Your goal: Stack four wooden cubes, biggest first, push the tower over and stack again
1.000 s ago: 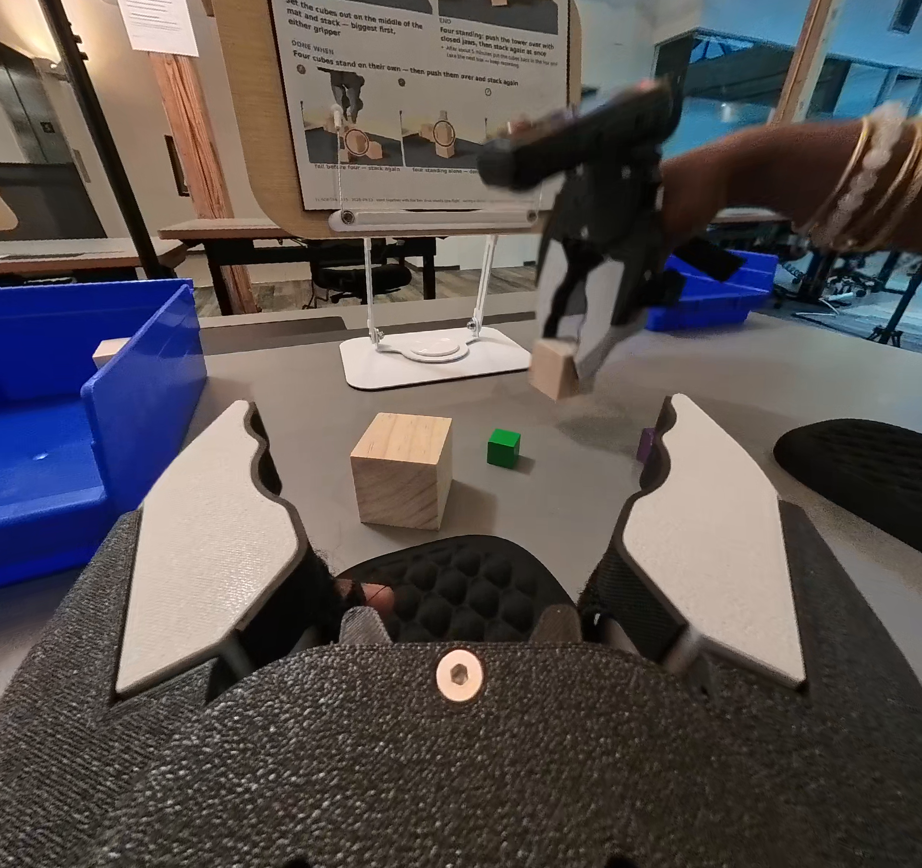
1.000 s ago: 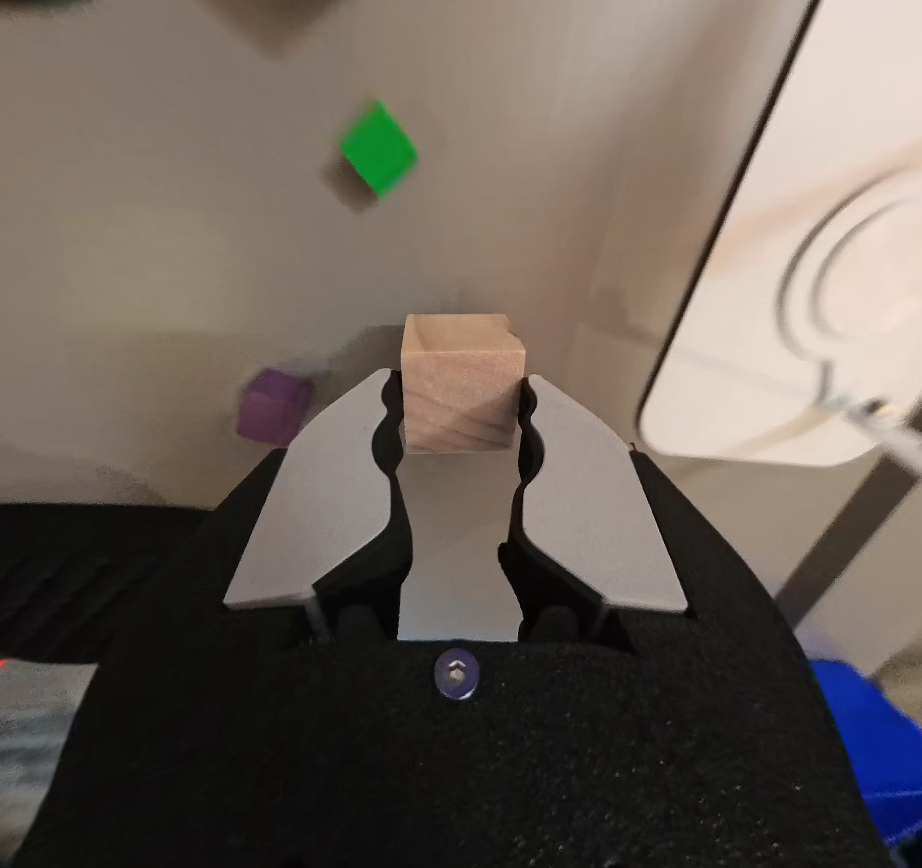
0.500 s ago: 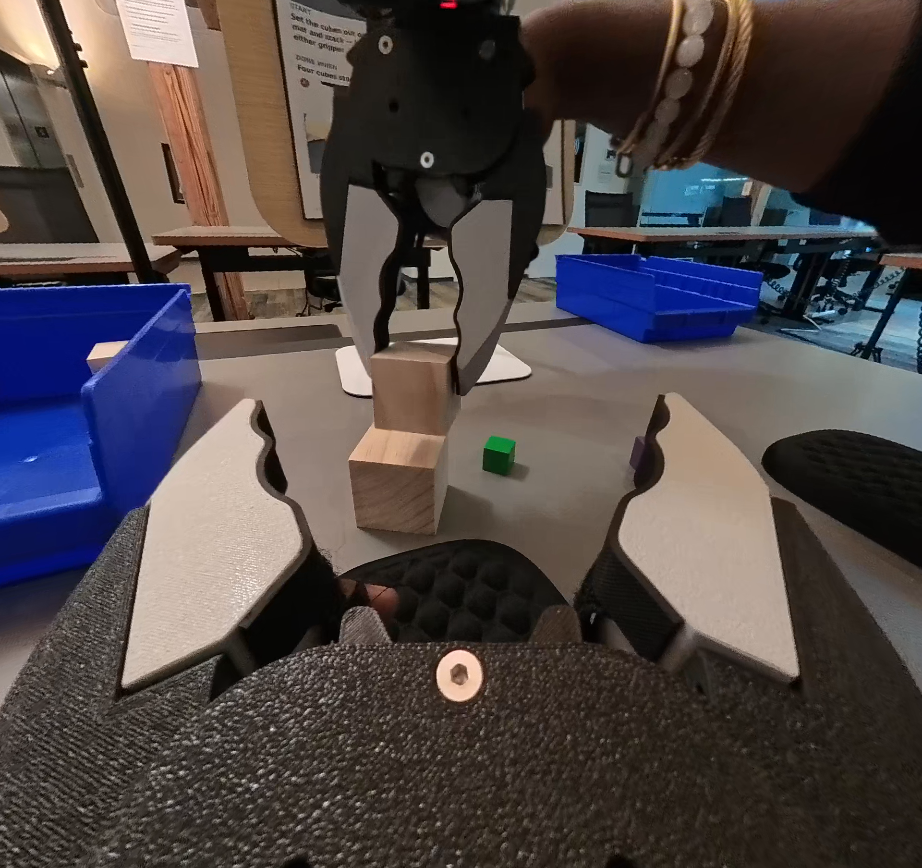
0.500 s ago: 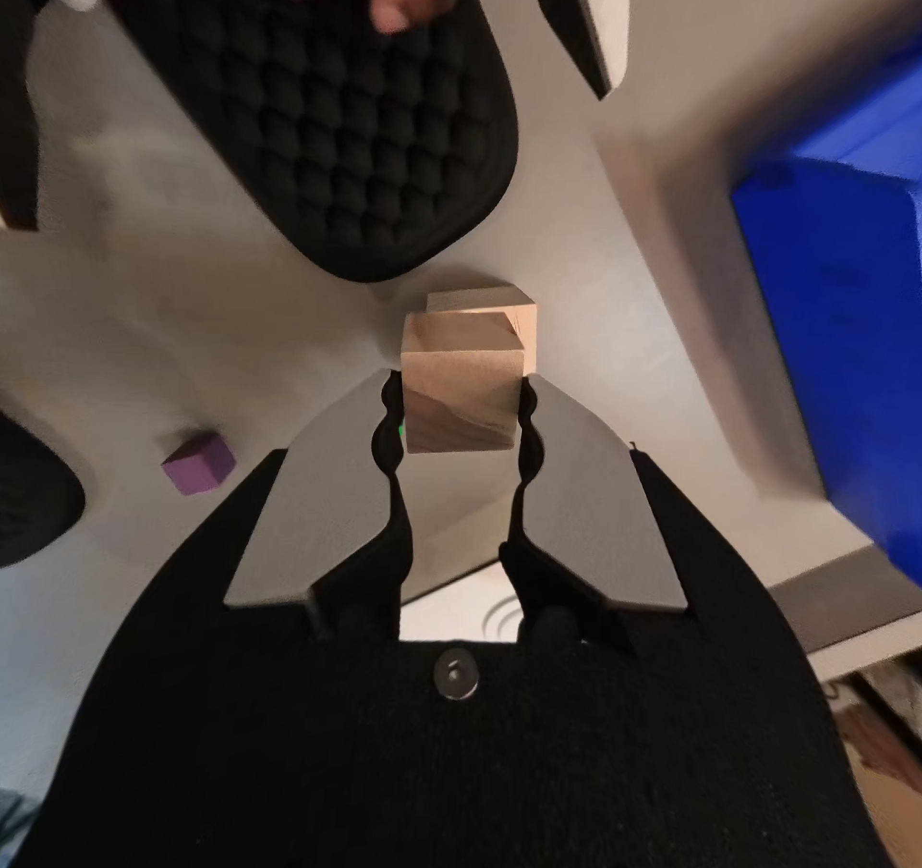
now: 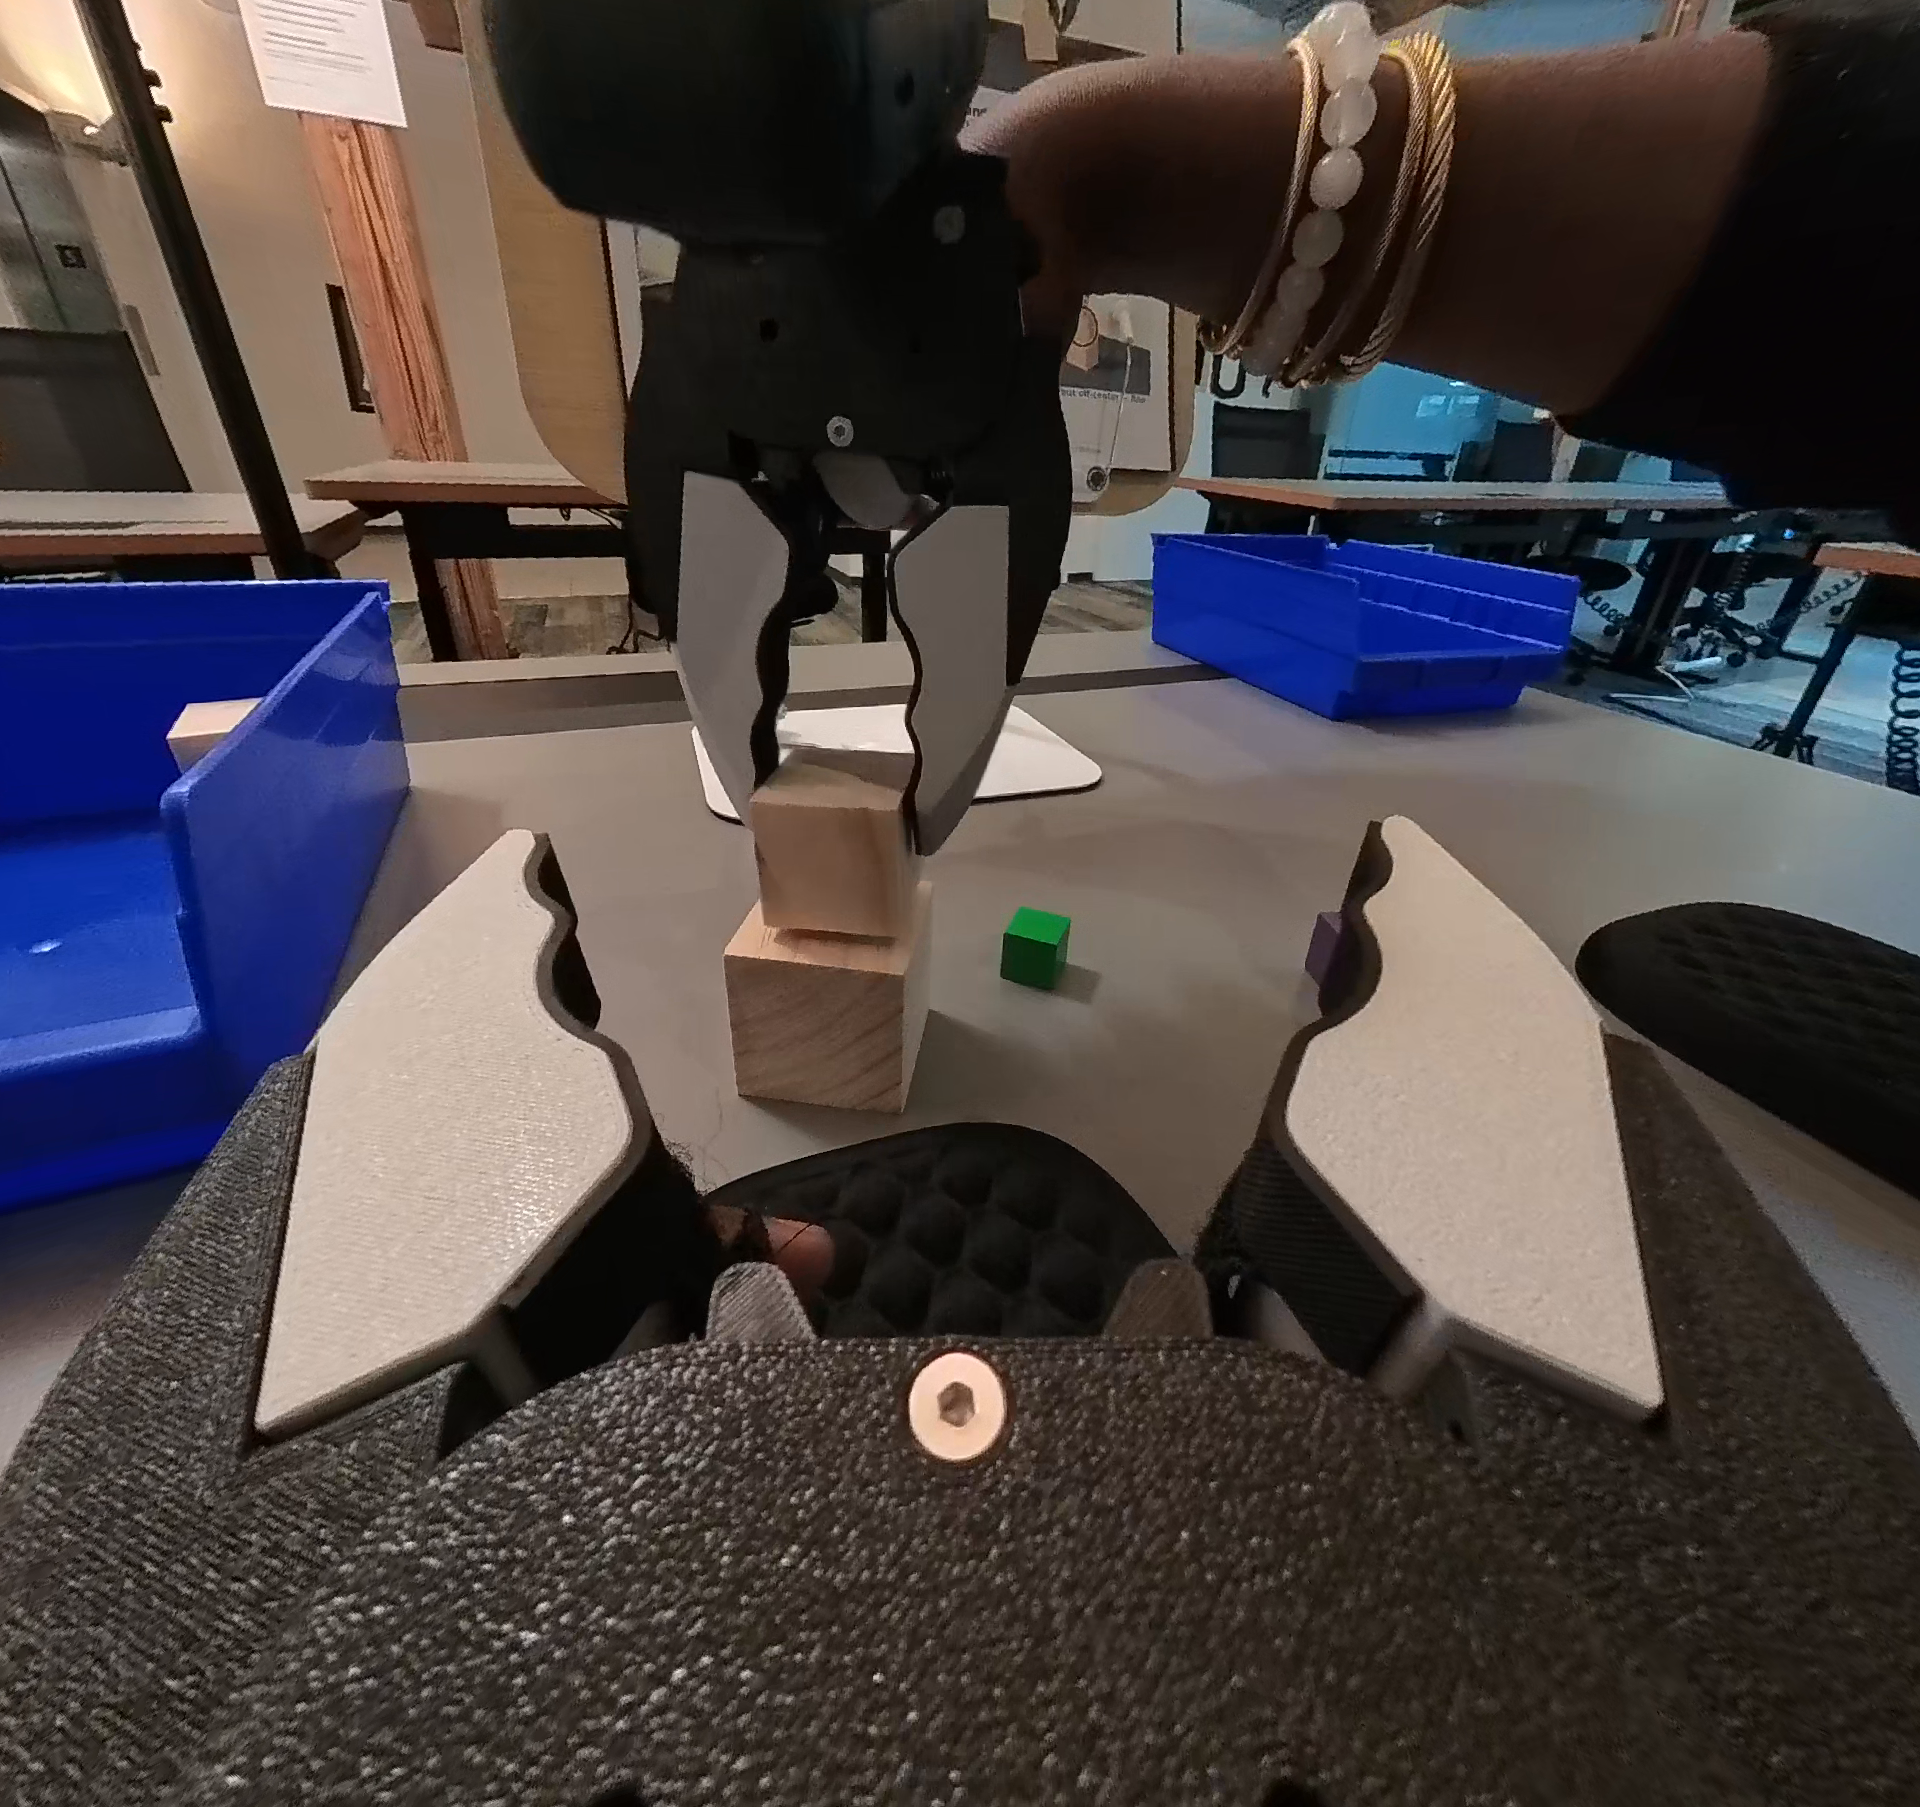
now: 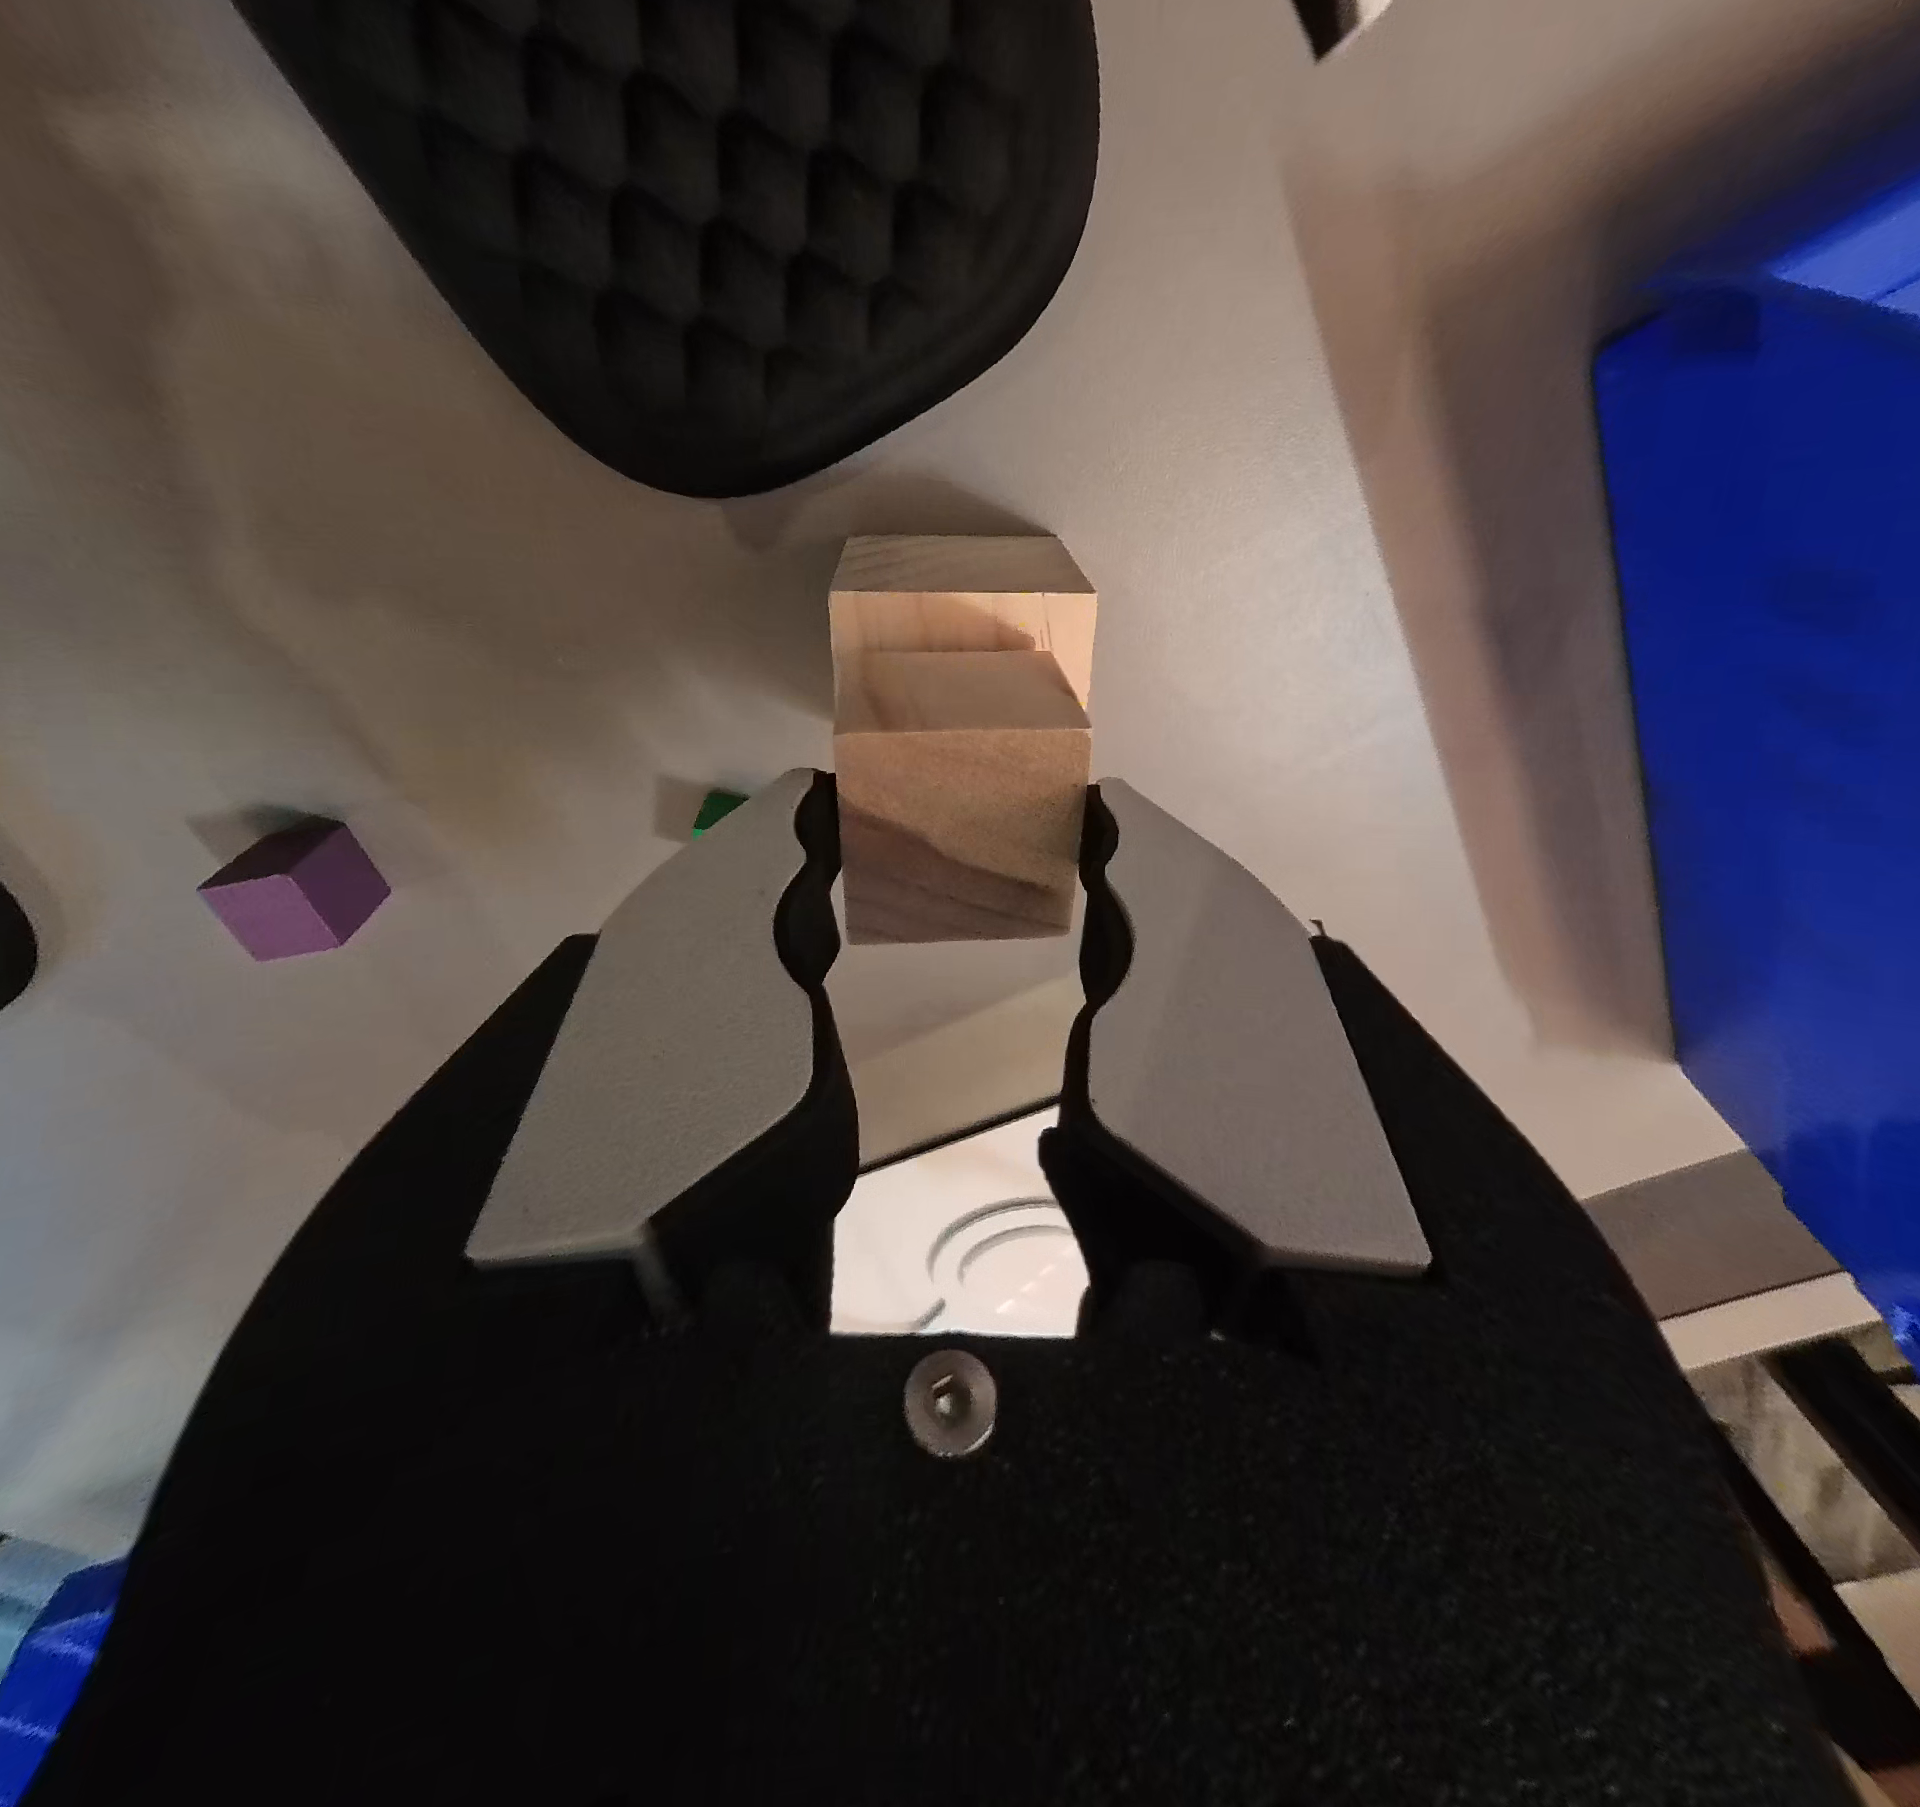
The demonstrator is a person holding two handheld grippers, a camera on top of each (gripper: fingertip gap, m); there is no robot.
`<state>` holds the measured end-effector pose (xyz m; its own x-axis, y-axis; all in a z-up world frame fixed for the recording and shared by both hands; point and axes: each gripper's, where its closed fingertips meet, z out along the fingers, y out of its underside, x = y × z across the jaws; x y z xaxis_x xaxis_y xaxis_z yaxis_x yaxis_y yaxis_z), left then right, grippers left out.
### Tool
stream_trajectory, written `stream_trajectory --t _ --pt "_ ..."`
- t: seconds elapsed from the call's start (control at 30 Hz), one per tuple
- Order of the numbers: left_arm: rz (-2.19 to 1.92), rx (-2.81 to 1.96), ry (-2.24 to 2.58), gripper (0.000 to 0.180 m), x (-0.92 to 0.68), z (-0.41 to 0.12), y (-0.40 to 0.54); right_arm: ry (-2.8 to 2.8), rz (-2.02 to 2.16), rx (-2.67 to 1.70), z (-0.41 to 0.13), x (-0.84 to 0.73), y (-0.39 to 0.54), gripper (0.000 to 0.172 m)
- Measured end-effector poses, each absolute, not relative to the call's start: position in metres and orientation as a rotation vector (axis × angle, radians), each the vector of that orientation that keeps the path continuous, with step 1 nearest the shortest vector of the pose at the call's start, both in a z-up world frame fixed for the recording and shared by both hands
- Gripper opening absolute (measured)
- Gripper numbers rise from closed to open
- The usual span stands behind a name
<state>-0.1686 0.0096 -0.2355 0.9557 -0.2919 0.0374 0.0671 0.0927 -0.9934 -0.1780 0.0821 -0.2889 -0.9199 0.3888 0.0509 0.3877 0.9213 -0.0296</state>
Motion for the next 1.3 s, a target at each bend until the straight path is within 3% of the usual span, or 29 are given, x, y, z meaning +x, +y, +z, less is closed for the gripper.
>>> stream_trajectory --t 0.53,0.8,0.93,1.1,1.3 --pt "-0.276 -1.451 0.187 0.134 -0.169 -0.235 0.009 -2.964 0.002 -0.606 -0.293 -0.182 0.085 0.044" --pt "-0.269 -1.451 0.195 0.133 -0.168 -0.235 0.009 -2.861 0.217 -0.801 -0.27 -0.183 0.067 0.069" --pt "-0.269 -1.449 0.197 0.134 -0.167 -0.235 0.009 -2.708 0.386 -1.08 -0.245 -0.16 0.059 0.093" --pt "-0.268 -1.451 0.197 0.134 -0.167 -0.235 0.009 -2.613 0.431 -1.412 -0.257 -0.087 0.06 0.081" --pt "-0.262 -1.452 0.197 0.133 -0.167 -0.235 0.009 -2.392 0.36 -1.838 -0.317 -0.014 0.063 0.085"
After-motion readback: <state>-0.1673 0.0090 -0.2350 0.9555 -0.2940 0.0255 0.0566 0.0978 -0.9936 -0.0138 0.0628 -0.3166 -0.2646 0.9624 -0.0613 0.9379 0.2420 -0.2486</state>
